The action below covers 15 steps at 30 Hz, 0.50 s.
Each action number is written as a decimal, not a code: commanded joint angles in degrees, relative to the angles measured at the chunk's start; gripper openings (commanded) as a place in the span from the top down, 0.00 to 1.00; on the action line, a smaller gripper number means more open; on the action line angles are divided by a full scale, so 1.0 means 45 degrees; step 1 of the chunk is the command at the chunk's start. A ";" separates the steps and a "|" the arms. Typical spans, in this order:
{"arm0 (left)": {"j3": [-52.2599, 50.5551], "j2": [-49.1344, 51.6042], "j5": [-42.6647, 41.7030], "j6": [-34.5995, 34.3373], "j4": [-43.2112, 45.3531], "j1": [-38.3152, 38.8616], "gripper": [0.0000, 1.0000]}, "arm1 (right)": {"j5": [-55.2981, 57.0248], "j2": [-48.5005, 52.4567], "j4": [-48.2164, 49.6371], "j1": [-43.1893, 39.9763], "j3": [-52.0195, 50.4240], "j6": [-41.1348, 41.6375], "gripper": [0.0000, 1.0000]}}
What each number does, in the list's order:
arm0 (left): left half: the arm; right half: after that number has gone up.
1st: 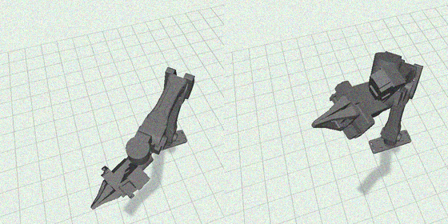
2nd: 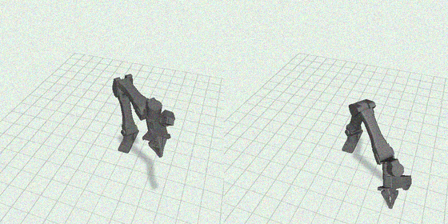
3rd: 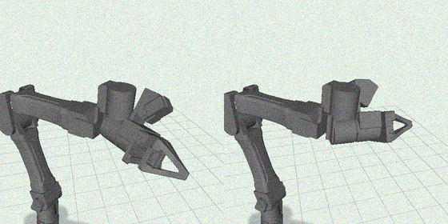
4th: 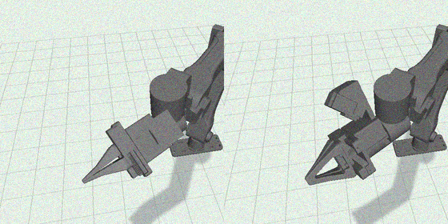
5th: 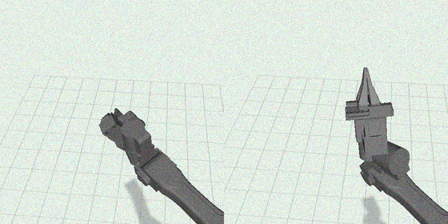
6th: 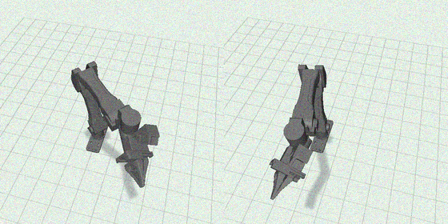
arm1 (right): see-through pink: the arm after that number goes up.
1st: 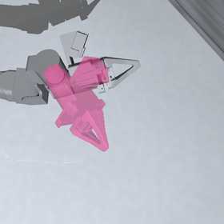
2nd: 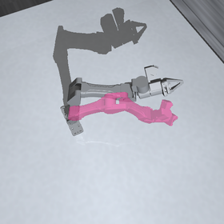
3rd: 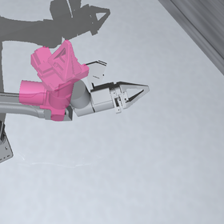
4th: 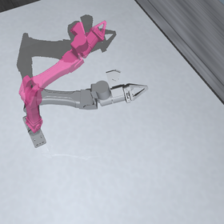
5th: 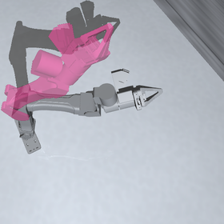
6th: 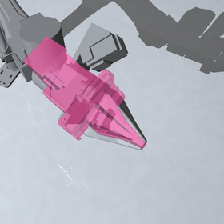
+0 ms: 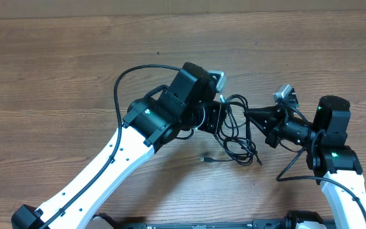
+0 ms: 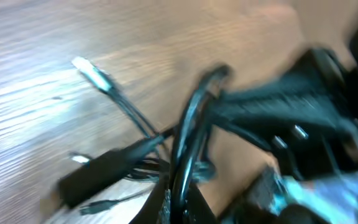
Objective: Untangle cables
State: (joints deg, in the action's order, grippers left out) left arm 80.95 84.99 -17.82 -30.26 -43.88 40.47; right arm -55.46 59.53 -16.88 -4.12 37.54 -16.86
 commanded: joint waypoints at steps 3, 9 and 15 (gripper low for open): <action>0.0189 0.0005 0.4401 -0.3944 -0.0272 -0.0073 0.96 | -0.0068 -0.0010 -0.0291 -0.0019 0.0248 0.0165 0.96; 0.0189 0.0005 0.5377 -0.5479 -0.0627 -0.0073 0.96 | -0.0068 -0.0010 -0.0282 -0.0019 0.0248 0.0165 0.96; 0.0189 0.0005 0.5391 -0.5469 -0.1054 -0.0073 0.96 | -0.0053 -0.0005 -0.0287 -0.0019 0.0248 0.0175 0.96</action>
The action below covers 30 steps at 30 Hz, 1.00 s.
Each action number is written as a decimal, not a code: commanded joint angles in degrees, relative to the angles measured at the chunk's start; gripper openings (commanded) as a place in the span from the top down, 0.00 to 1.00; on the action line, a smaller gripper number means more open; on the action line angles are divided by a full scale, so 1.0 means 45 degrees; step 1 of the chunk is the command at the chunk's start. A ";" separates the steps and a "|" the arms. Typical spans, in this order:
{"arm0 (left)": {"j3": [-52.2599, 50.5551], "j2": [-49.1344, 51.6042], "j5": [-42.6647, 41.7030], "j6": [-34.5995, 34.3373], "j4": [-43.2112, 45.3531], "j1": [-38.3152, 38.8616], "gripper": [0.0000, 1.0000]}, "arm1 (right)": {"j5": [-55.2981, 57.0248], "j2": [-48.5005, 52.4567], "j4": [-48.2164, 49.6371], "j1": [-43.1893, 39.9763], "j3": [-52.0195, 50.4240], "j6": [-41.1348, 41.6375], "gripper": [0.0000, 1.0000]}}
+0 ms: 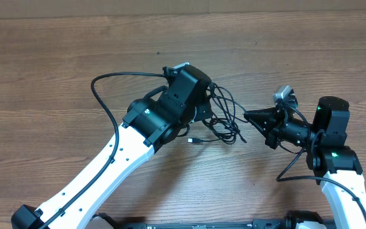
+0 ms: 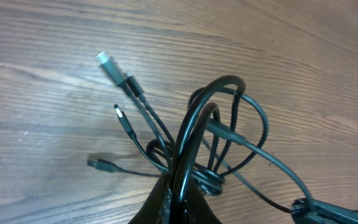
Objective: Untangle cables
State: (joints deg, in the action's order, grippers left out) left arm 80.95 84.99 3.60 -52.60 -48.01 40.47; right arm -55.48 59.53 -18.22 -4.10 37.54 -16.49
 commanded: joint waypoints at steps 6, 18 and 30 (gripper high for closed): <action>0.0189 0.0005 0.1297 -0.0515 -0.1107 -0.0078 0.96 | 0.1962 -0.0005 0.0015 -0.0024 0.0248 0.2458 0.96; 0.0189 0.0005 -0.0413 0.1418 -0.0933 -0.0073 0.96 | 0.3274 -0.0005 0.0005 -0.0024 0.0248 0.4386 0.52; 0.0189 0.0005 -0.0719 0.2905 -0.0899 -0.0068 0.96 | 0.3322 -0.0005 -0.0393 -0.0024 0.0248 0.4381 0.00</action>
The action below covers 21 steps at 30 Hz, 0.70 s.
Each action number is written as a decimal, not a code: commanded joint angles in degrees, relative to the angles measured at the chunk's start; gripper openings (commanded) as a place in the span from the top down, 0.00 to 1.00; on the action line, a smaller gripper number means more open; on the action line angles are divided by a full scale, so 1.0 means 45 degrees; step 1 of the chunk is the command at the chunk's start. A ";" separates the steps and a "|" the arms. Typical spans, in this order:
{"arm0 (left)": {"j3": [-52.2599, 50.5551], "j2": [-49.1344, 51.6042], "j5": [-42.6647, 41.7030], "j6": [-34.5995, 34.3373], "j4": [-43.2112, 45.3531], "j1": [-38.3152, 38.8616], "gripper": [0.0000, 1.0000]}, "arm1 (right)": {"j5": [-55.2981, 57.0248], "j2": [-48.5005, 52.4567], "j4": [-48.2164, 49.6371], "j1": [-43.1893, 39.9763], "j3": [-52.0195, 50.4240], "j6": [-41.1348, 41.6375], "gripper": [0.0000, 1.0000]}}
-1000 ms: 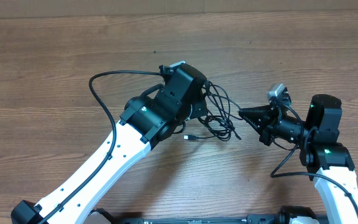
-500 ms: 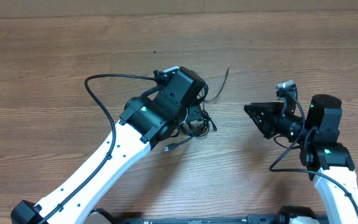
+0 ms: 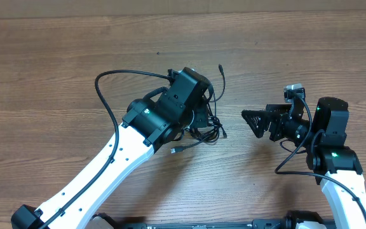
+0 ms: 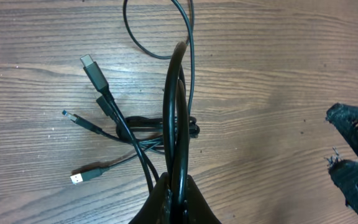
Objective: Untangle cables
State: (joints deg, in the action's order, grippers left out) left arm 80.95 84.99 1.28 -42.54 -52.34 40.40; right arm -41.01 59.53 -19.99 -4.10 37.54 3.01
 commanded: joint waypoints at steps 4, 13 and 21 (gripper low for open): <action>0.0189 0.0005 -0.0296 0.1530 0.0029 -0.0049 0.96 | -0.0452 -0.0005 -0.0699 -0.0024 0.0248 0.0097 0.00; 0.0189 0.0005 -0.0291 0.2424 -0.0039 -0.0053 0.96 | -0.0457 -0.0005 -0.1311 -0.0024 0.0248 0.0092 0.00; 0.0189 0.0005 -0.0296 0.2414 -0.0024 -0.0049 0.96 | -0.0457 -0.0005 -0.1311 -0.0024 0.0248 0.0092 0.00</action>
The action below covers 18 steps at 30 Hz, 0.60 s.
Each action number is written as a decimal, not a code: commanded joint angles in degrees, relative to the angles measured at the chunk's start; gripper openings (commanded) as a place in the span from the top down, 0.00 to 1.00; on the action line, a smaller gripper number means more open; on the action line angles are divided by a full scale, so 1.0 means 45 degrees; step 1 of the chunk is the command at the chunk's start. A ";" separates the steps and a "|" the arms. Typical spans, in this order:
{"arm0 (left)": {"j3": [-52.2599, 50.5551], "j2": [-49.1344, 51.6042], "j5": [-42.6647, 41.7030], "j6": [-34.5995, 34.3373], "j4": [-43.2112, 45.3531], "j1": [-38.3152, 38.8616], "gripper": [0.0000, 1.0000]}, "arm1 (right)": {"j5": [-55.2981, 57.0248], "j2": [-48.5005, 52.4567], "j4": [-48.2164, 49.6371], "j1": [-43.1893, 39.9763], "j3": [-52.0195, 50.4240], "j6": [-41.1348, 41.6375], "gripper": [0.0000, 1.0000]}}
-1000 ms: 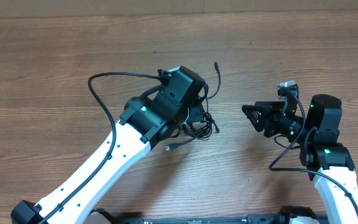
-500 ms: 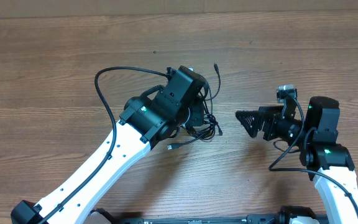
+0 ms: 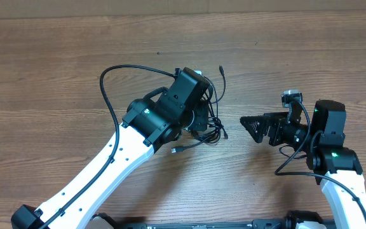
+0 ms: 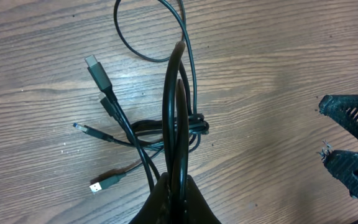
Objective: Untangle cables
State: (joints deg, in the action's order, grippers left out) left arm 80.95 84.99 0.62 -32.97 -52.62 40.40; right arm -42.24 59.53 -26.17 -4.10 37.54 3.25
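Observation:
A tangle of black cables (image 4: pixel 166 127) hangs from my left gripper (image 4: pixel 178 186), which is shut on two thick loops of it. Several USB plugs (image 4: pixel 99 73) fan out to the left on the wooden table. From overhead the bundle (image 3: pixel 211 130) lies just right of the left gripper (image 3: pixel 199 121), with one loose end (image 3: pixel 221 67) reaching toward the far side. My right gripper (image 3: pixel 250 125) stands open a short way right of the bundle, with nothing between its fingers (image 4: pixel 350 109).
The wooden table (image 3: pixel 56 76) lies all around. The left arm's own black cable (image 3: pixel 107 95) loops out to the left of its wrist. A plug (image 3: pixel 176 150) lies near the left arm's white link.
Little has changed. The right gripper has shifted slightly toward the bundle and stays open. The left gripper still holds the bundle, whose plugs sit a little differently.
Both grippers were together at the tangle in the middle. Then the left gripper was farther left with the bundle, a strand running to the right gripper's tip. After that the right gripper stood open and free of cable, as it does now.

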 commanded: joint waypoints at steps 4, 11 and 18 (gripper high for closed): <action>0.0189 0.0005 -0.0277 0.0291 0.0000 -0.0049 0.96 | -0.0180 -0.0005 0.0063 -0.0024 0.0248 0.0039 0.00; 0.0189 0.0005 -0.0529 0.0291 -0.0325 -0.0044 0.96 | -0.0185 -0.0005 0.0063 -0.0024 0.0248 0.0039 0.00; 0.0189 0.0005 -0.0476 0.0291 -0.0243 -0.0044 0.96 | -0.0180 -0.0005 0.0063 -0.0024 0.0248 0.0039 0.00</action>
State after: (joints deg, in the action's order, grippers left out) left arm 80.95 84.99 -0.91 -32.73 -54.26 40.40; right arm -42.63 59.53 -26.17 -4.10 37.54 3.25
